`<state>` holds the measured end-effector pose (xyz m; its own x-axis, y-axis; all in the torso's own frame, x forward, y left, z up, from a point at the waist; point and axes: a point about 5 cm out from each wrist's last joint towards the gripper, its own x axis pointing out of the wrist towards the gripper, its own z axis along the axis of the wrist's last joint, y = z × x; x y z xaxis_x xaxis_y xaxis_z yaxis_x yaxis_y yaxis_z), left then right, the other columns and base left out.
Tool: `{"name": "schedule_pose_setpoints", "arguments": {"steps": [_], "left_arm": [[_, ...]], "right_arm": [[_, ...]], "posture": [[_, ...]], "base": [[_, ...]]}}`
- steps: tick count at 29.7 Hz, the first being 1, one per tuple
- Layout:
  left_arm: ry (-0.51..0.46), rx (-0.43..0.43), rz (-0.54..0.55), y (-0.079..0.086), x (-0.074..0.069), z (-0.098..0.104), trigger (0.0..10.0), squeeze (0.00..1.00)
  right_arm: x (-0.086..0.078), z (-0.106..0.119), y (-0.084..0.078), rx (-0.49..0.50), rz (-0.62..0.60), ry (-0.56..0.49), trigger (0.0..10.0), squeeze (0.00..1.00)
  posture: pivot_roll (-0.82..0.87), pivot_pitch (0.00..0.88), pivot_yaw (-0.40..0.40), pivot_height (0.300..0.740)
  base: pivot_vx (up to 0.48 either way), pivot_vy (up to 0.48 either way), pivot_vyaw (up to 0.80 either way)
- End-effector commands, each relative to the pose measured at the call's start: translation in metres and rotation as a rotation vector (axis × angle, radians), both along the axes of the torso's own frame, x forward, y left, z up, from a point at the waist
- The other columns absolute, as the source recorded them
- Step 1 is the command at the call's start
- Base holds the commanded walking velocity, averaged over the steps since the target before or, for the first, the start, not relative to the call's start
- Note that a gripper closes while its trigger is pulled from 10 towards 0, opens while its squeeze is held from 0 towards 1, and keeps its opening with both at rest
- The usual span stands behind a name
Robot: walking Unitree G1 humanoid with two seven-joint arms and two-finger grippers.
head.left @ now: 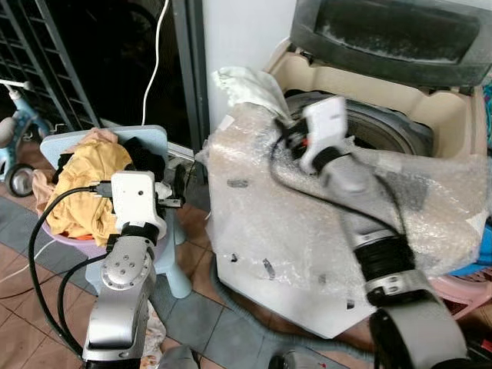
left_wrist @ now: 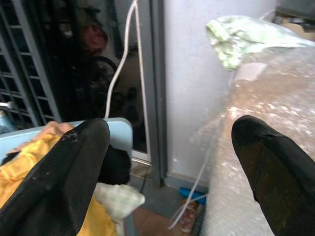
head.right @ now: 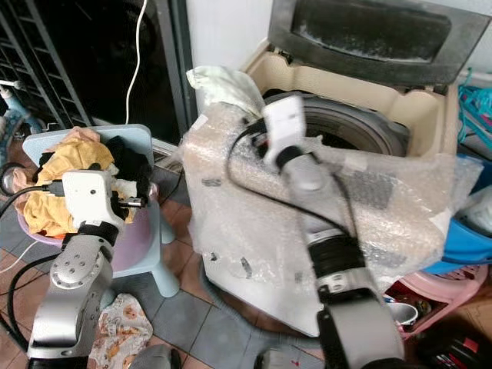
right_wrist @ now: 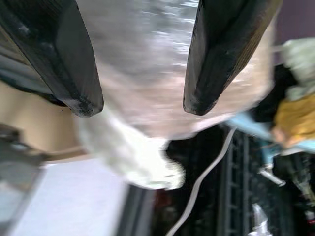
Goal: Clothes washing
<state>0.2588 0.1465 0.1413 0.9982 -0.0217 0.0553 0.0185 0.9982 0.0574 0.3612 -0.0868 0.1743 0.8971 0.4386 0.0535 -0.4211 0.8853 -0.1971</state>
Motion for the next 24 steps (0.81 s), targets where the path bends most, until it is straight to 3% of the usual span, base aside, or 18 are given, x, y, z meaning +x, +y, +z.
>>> {"name": "schedule_pose_setpoints", "arguments": {"steps": [1,5,7,9,11,15,22,23,24], "left_arm": [[-0.01,0.006,0.003,-0.001,0.001,0.002,10.0,0.0],[0.002,0.013,0.033,0.005,-0.006,0.001,10.0,0.0],[0.023,0.027,0.074,0.014,-0.017,-0.003,10.0,0.0],[0.054,0.031,0.115,0.024,-0.029,-0.008,10.0,0.0],[0.065,0.034,0.132,0.027,-0.034,-0.009,10.0,0.0],[0.076,0.036,0.17,0.032,-0.047,-0.008,10.0,0.0],[0.074,0.01,0.16,0.028,-0.044,-0.004,10.0,0.0],[0.072,0.005,0.156,0.028,-0.042,-0.004,10.0,0.0],[0.073,0.003,0.154,0.028,-0.041,-0.004,10.0,0.0]], "right_arm": [[0.005,-0.002,0.003,-0.014,-0.041,0.022,10.0,1.0],[0.012,-0.005,0.007,0.036,-0.118,0.074,10.0,1.0],[0.018,-0.001,0.005,0.047,-0.162,0.075,10.0,1.0],[0.024,0.009,0.001,0.037,-0.174,0.035,10.0,0.94],[0.026,0.014,0.0,0.004,-0.175,-0.003,10.0,0.94],[0.036,0.027,-0.007,0.044,-0.214,-0.021,10.0,0.96],[0.039,0.029,-0.014,0.069,-0.234,-0.02,10.0,0.93],[0.038,0.027,-0.018,0.09,-0.243,-0.016,10.0,0.67],[0.037,0.025,-0.02,0.083,-0.25,-0.014,10.0,0.52]], "posture": [[0.04,0.0,-0.021,0.74],[0.07,0.0,-0.037,0.74],[0.1,0.0,-0.054,0.74],[0.14,0.0,-0.076,0.74],[0.14,0.0,-0.08,0.74],[0.16,0.0,-0.096,0.74],[0.14,0.0,-0.082,0.74],[0.13,0.0,-0.078,0.74],[0.13,0.0,-0.073,0.74]], "base": [[0.0,0.0,0.0],[0.0,0.0,0.0],[0.0,0.0,0.0],[0.0,0.0,0.0],[0.0,0.0,0.0],[0.0,0.0,0.79],[0.0,0.0,0.77],[0.0,0.0,0.0],[0.0,0.0,0.0]]}}
